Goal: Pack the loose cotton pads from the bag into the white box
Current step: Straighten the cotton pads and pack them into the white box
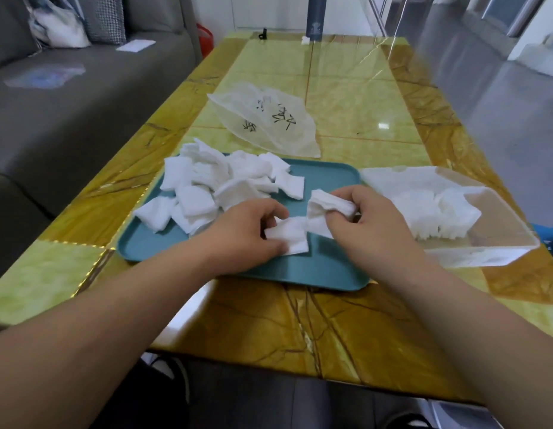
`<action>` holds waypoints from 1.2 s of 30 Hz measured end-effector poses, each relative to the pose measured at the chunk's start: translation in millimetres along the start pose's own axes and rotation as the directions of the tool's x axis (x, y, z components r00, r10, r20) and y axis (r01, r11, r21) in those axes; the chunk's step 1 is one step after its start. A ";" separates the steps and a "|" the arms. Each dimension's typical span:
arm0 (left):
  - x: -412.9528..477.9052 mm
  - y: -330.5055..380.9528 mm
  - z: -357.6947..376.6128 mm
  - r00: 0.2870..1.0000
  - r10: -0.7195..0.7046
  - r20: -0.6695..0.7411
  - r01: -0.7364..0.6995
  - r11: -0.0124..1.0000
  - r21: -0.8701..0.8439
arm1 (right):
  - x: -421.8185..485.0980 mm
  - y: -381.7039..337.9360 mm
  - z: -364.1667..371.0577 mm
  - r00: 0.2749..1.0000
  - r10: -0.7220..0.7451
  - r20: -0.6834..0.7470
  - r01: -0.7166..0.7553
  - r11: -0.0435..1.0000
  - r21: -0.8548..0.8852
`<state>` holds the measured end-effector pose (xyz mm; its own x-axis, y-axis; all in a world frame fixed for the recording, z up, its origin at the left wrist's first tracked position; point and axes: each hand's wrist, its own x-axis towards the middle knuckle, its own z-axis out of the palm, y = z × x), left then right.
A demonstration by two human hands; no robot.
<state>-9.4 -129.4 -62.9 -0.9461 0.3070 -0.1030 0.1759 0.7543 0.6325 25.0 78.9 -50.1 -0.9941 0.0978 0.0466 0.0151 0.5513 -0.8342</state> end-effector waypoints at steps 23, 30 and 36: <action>-7.7 17.4 -28.2 0.981 0.190 -0.036 -0.184 0.859 -0.478 | 1.3 -15.6 2.6 0.995 -0.048 0.092 0.016 0.946 0.323; -6.4 16.3 -28.8 0.991 0.106 -0.077 -0.130 0.856 -0.500 | 0.5 -15.9 3.0 0.990 -0.060 0.129 0.013 0.941 0.338; -1.8 11.5 -24.9 0.992 0.109 -0.056 -0.123 0.874 -0.470 | 0.6 -14.0 4.4 0.984 -0.051 0.173 -0.004 0.952 0.306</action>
<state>-12.5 -135.8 -36.4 -0.9350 0.3546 0.0101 0.1424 0.3492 0.9262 23.7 67.6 -40.9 -0.9971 -0.0756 -0.0066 -0.0142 0.2709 -0.9625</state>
